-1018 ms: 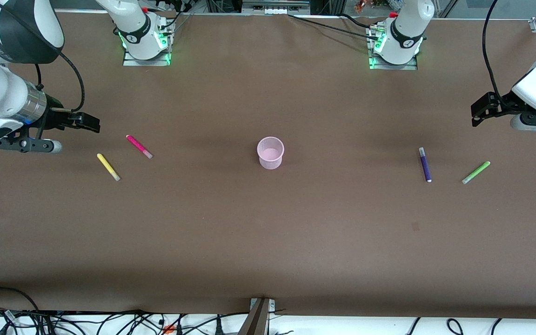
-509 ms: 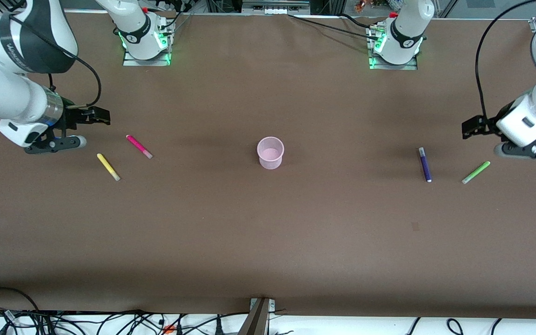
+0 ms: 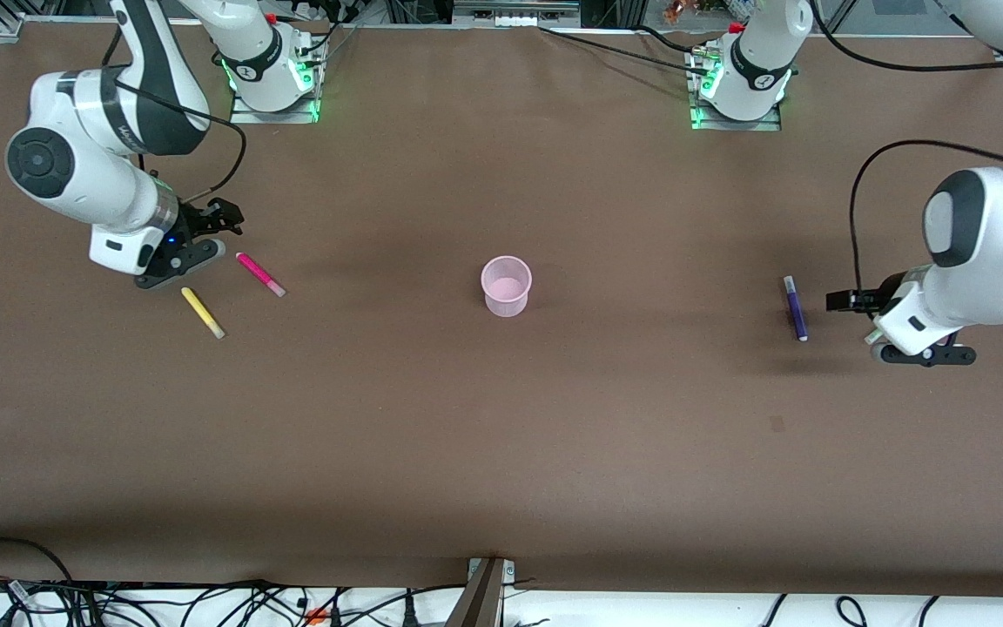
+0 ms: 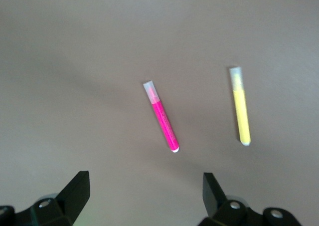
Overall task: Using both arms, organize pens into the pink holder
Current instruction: 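Lower the right gripper to pink marker while the left gripper nears purple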
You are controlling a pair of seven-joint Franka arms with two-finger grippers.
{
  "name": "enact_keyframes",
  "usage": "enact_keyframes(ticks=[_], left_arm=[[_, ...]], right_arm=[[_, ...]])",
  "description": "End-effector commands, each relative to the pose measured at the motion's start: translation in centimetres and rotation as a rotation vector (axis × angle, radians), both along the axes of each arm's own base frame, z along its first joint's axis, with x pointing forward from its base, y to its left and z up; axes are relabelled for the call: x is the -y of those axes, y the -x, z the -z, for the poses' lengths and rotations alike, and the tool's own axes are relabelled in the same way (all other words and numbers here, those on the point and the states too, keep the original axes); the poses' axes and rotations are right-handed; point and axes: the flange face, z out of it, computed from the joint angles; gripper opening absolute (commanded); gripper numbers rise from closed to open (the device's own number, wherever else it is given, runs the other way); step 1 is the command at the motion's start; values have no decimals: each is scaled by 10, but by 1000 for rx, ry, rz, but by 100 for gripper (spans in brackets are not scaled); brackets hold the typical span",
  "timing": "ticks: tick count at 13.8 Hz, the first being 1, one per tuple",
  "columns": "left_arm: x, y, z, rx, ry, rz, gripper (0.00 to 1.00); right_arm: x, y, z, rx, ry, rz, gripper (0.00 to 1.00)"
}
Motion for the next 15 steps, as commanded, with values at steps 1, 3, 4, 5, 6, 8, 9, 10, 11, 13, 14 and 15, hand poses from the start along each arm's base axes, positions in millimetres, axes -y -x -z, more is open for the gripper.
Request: enact_keyframes(ticks=[1,3,4,5,6,8,9,10,11,13,14,15], left_arm=[[6,21,29,62,0,-67,100],[9,29,52,107,-3,-102,100],[10,30,64,117,-1,-99,100],[10,30,73,121,0,-96,100],[10,30,83,121,1,-95,100],[11,35,100,122,5,-92,100],[12,37,106,118,7,-90,100],[13,40,112,110,9,-83,100],[13,40,115,105,7,-73,100],[13,42,125,91,7,-69,100],[13,41,129,98,6,-66,100],[13,42,135,96,7,-66,99]], right_arm=[[4,22,19,43,-30,-149,100],[8,32,41,87,-47,-252,100],[9,39,51,98,-50,-278,100],[9,44,59,111,-53,-304,100],[12,46,67,120,-57,-323,100],[23,45,83,111,-69,-336,100],[29,45,90,104,-74,-340,100],[34,45,96,94,-78,-345,100],[40,47,103,77,-84,-352,99],[41,47,109,70,-89,-370,99],[41,46,113,74,-88,-374,99],[40,45,117,79,-89,-375,99]])
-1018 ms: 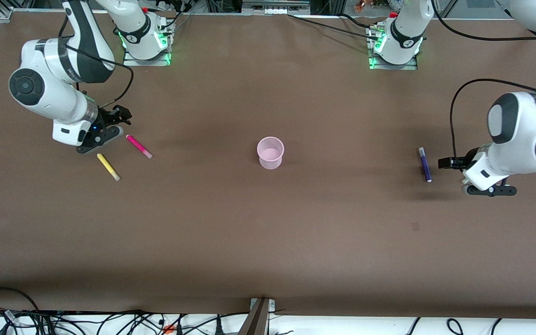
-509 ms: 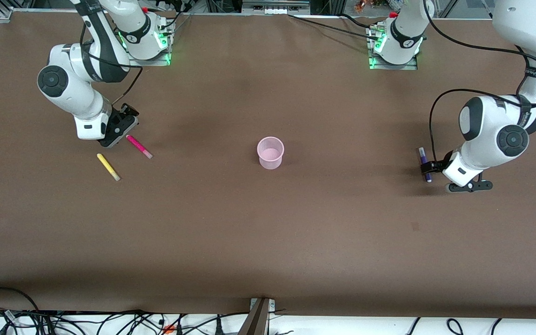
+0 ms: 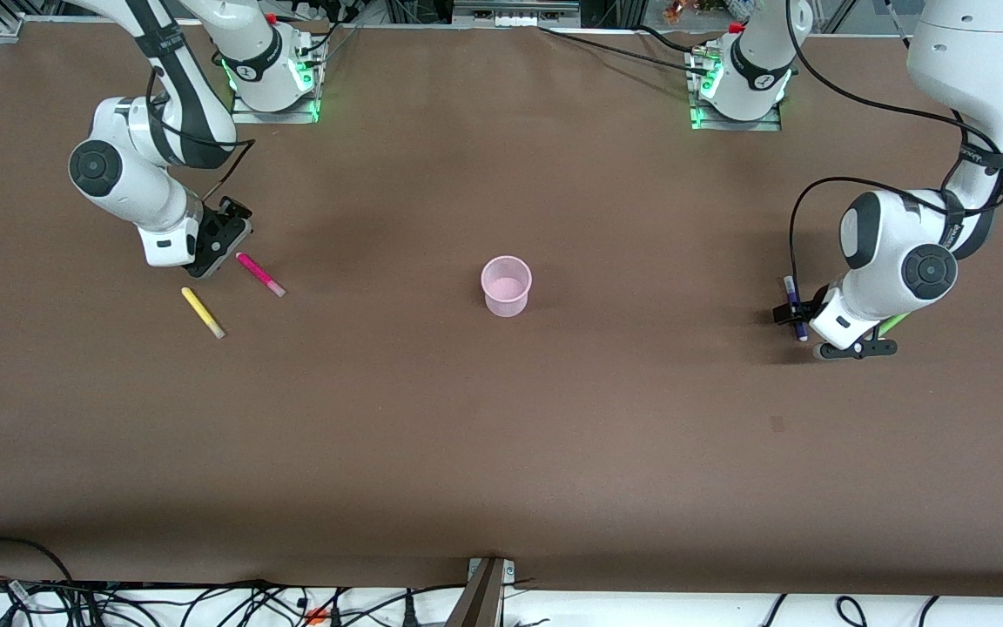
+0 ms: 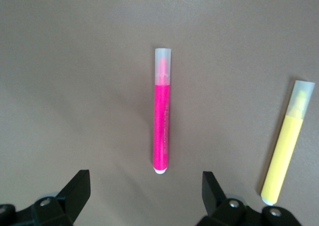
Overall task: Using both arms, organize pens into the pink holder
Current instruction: 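Close the right gripper on the pink marker and the left on purple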
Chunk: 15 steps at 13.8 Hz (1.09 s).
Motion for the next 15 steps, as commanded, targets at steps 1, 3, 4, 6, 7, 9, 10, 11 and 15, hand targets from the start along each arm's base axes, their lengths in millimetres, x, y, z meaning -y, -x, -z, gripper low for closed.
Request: enact_keyframes(ticks=[1,3,4,6,7,9,10,11,15], left_arm=[[2,0,12,5,4,15,92],[2,-1,14,16,7,32,80],[1,0,19,14,8,34,73],[1,0,24,18,11,47,61],[1,0,25,16,15,77,51],[-10,-1,23,25,23,126,30],[-15,-2,23,26,26,136,17],[-15,-2,21,28,26,141,1],[3,-9,-6,37,32,170,0]], right_arm=[[2,-2,11,26,-11,-25,99],[1,-3,21,34,-14,-32,99],[0,-4,27,41,-14,-40,99],[-1,-6,33,63,0,-88,99],[-2,-7,37,65,6,-112,99],[-2,-7,45,75,11,-139,98],[-3,-7,50,80,10,-147,98],[-3,-7,53,85,7,-147,98],[-4,-4,59,77,5,-148,95]])
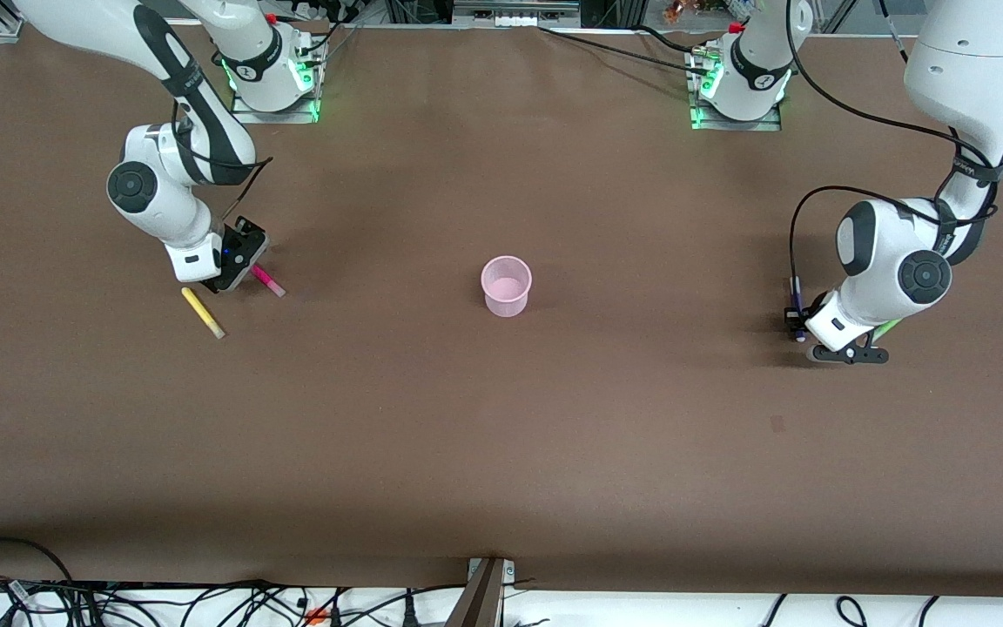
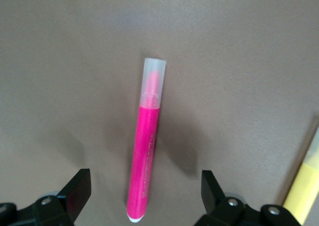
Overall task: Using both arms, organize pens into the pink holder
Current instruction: 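Close the right gripper on the pink marker and the left on purple, then drop purple into cup using the left gripper while the right gripper carries pink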
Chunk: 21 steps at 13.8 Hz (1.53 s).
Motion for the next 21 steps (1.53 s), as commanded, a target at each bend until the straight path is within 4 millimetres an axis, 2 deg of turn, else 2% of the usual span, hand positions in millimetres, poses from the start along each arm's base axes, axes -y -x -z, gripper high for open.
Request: enact_keyframes(ticks=[1,2,3,5,7,8,10,12,13,14,15,17,21], left_arm=[[28,-11,-35,-11,18,66,0],[43,-16,-50,-37,35,78,0],[64,-23,-69,-56,49,111,0],[108,-34,-99,-79,124,134,0],[153,-39,-114,-67,256,138,0],[181,-39,-123,-63,343,125,0],[235,-31,-137,-67,502,118,0],[300,-30,-164,-39,672,207,0],[318,-27,-171,-15,707,221,0],[341,-20,-180,26,729,267,0],[359,-19,-191,72,751,296,0],[390,-18,-195,122,801,418,0],[414,-22,-150,308,863,802,0]], right_arm=[[3,0,4,17,0,-35,89],[3,1,4,15,0,-33,79],[3,2,5,11,0,-33,73],[4,5,3,2,3,-29,73],[5,8,5,-18,6,-27,72],[8,7,4,-17,7,-21,69],[7,7,5,-18,8,-20,41],[7,7,4,-17,8,-20,22],[7,7,3,-15,8,-20,9],[7,6,1,-11,9,-20,0],[8,3,-3,-6,11,-19,0],[6,-3,-16,-20,21,-18,0],[-1,-29,-70,-83,61,-23,0]])
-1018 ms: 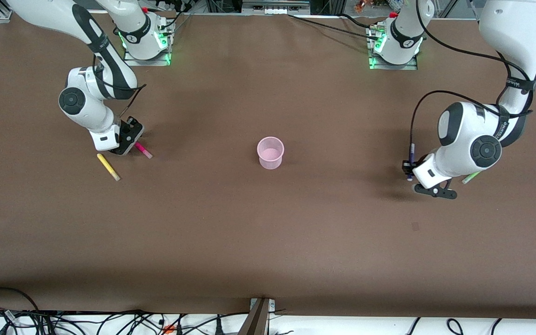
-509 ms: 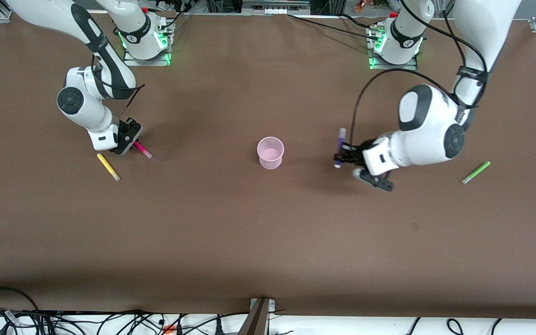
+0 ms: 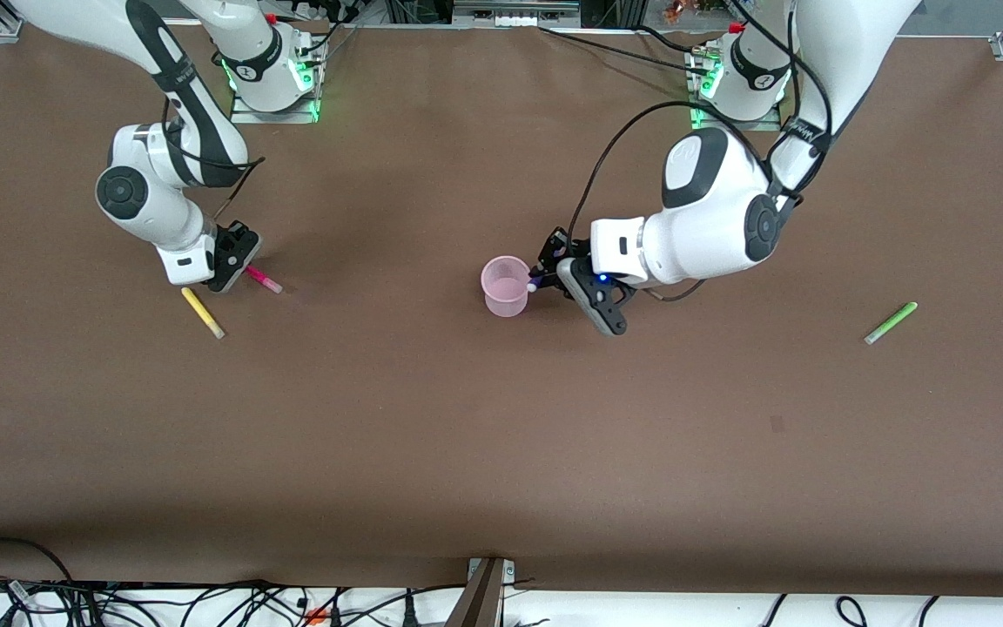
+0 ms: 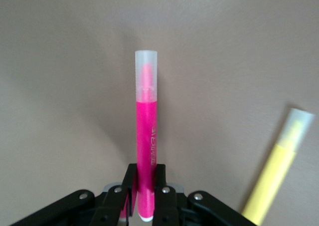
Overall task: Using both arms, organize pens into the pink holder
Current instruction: 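Drop purple into cup using the left gripper while the right gripper carries pink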
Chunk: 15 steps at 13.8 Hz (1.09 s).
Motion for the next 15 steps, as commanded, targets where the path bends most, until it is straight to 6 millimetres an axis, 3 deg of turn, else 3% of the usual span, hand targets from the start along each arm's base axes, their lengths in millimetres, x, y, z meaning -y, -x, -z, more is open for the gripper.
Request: enact_keyframes(ticks=[1,3,5,6,9,11,12,13,15], left_arm=[[24,-4,16,91,131,74,0],[55,12,13,84,190,35,0],[73,21,17,123,185,23,0],[73,19,25,144,179,19,0],[70,16,56,235,188,93,0],[69,15,60,251,191,111,0],[71,17,59,245,195,108,5],[71,20,61,233,195,105,99],[68,19,58,217,195,95,100]], right_arm=[[-3,-21,-44,-27,33,-17,0],[-7,-43,-76,-65,50,-18,0],[-19,-56,-103,-100,102,1,0],[-27,-57,-111,-111,157,41,0],[-80,-54,-126,-95,317,215,0],[-102,-58,-130,-80,329,234,0],[-105,-62,-134,-80,330,236,0],[-107,-66,-137,-80,329,239,0],[-110,-69,-145,-83,331,246,0]])
